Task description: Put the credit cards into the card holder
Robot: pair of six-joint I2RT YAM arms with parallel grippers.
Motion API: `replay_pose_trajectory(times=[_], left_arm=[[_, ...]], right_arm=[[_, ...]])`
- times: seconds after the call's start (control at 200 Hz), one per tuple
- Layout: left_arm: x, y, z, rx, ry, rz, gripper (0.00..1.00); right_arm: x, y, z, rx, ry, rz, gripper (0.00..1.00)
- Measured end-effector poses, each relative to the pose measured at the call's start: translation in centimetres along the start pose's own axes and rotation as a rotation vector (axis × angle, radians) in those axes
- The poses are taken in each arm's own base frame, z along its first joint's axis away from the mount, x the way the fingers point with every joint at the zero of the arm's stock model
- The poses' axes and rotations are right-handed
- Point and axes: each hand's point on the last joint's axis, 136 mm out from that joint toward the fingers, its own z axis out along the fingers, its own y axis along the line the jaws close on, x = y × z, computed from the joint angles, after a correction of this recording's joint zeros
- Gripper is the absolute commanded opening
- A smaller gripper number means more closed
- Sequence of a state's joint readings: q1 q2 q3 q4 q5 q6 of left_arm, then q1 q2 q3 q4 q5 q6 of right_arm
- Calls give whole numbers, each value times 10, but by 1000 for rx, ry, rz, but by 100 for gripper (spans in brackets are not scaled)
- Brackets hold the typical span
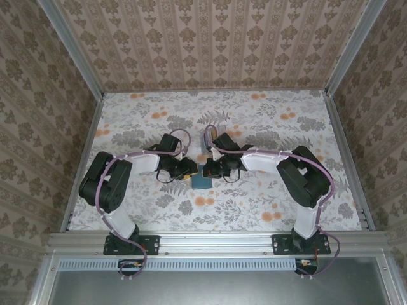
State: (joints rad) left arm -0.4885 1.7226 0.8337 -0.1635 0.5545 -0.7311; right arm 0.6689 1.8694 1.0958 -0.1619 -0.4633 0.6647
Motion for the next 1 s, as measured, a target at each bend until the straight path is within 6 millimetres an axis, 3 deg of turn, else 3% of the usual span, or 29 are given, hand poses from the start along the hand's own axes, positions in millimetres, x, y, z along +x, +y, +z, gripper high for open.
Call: replay_pose_trajectory(times=[1.0], left_arm=[[-1,0,-1,63,-4,-36,33]], right_arm=[[-1,-1,8,103,121,-19,2]])
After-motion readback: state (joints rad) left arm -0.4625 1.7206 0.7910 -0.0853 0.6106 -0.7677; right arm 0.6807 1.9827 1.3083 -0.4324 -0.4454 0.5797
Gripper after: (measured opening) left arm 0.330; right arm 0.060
